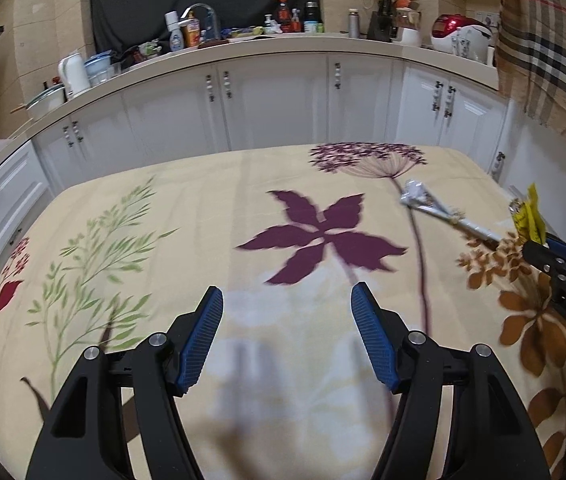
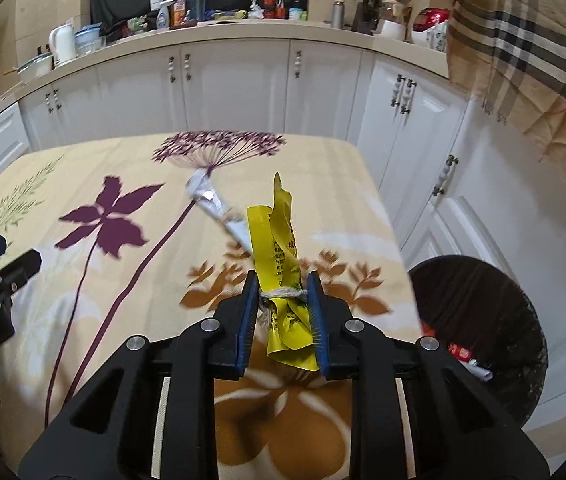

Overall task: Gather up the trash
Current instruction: 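Grasp the white toothpaste tube with the left gripper while the right gripper holds the wrapper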

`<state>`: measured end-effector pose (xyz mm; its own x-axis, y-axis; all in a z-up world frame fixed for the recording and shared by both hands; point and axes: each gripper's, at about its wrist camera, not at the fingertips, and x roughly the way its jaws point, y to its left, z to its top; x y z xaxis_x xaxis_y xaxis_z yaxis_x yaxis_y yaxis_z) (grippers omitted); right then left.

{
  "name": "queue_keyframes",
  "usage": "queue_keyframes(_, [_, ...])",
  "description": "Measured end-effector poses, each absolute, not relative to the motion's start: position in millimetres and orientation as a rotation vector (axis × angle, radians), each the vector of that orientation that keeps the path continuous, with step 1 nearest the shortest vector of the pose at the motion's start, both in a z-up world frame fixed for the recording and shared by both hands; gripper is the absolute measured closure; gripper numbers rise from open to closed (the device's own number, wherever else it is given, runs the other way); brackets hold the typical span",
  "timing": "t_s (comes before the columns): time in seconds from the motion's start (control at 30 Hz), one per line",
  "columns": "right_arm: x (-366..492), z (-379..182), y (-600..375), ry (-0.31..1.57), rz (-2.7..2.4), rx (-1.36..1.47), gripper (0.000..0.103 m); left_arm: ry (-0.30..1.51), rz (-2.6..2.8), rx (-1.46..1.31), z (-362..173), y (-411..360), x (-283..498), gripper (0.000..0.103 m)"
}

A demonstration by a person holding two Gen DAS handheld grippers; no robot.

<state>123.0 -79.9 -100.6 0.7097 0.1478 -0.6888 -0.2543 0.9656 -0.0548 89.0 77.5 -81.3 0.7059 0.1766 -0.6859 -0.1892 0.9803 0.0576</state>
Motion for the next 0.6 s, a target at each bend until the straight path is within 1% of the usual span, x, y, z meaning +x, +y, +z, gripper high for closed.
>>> queue_keyframes(0.6, [170.3,-100.1,-138.0,0.724,0.152,-0.085,0.08,0.783,0.124,0.03,-84.5,5.6,165.5,0.038])
